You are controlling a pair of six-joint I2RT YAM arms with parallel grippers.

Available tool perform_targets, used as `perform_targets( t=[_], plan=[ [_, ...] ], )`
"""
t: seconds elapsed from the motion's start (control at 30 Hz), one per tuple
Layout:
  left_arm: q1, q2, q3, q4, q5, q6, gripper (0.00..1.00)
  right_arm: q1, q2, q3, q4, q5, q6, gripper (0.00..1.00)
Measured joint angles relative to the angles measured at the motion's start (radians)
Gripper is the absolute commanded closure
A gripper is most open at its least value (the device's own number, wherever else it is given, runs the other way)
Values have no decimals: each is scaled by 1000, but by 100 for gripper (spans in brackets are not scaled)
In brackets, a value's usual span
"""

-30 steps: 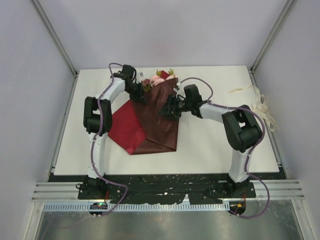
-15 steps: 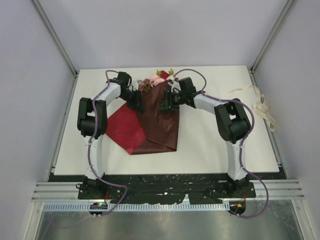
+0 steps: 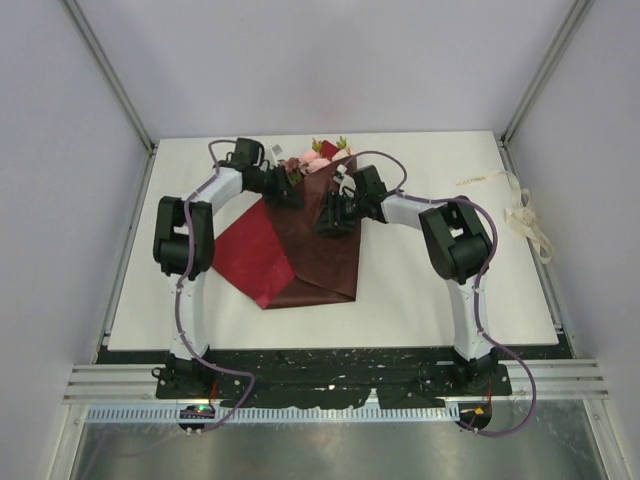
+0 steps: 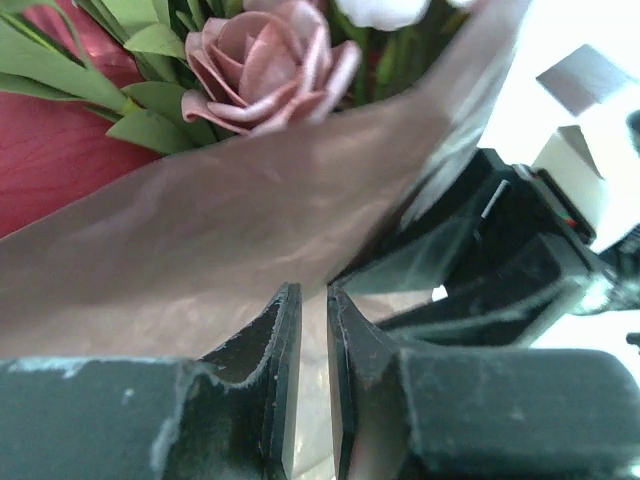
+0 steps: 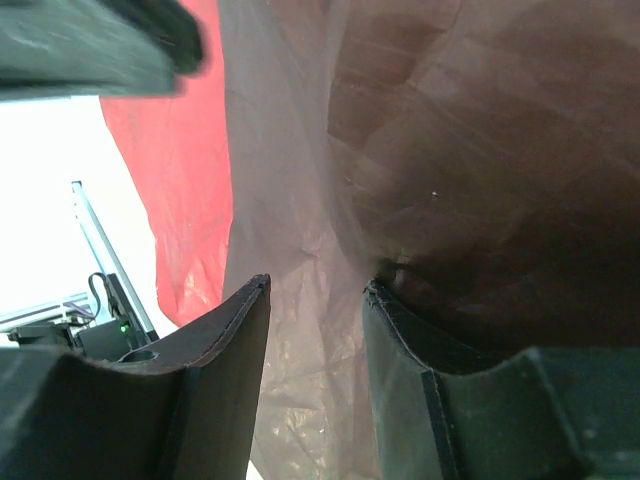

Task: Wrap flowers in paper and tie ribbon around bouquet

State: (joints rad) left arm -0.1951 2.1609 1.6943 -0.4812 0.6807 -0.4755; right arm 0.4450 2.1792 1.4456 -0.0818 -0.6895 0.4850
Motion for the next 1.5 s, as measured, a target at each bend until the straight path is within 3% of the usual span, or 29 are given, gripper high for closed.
perform_targets(
  t=[0.2,0.33,0.5,0.77,0.9,1.1,1.33,1.43,1.5],
  plan=[
    [-52,140,48,-43,-64,-64,93,5,0,-37,73,-3,72,50],
    [-53,149,76,-131,-115,-46,98,5,-26,-108,169,-18,156,43],
    [-46,135,86,-227,-166,8,100,-17,-129,-178,145,-76,198,40],
    [-49,85,21,-326,-201,82,100,-177,-318,-188,-49,-91,-28,39],
    [-56,63,-8,-356,-212,124,100,-243,-293,-233,-97,-62,-72,37],
    [-60,56,-18,-382,-217,166,100,-284,-146,-199,-91,-67,-70,41],
    [-61,56,-12,-408,-228,196,100,-296,7,-172,233,-219,174,56],
    [-61,56,-6,-423,-238,204,100,-296,48,-173,333,-246,251,94],
    [-61,56,1,-437,-251,215,100,-296,61,-189,384,-247,292,94]
  ],
)
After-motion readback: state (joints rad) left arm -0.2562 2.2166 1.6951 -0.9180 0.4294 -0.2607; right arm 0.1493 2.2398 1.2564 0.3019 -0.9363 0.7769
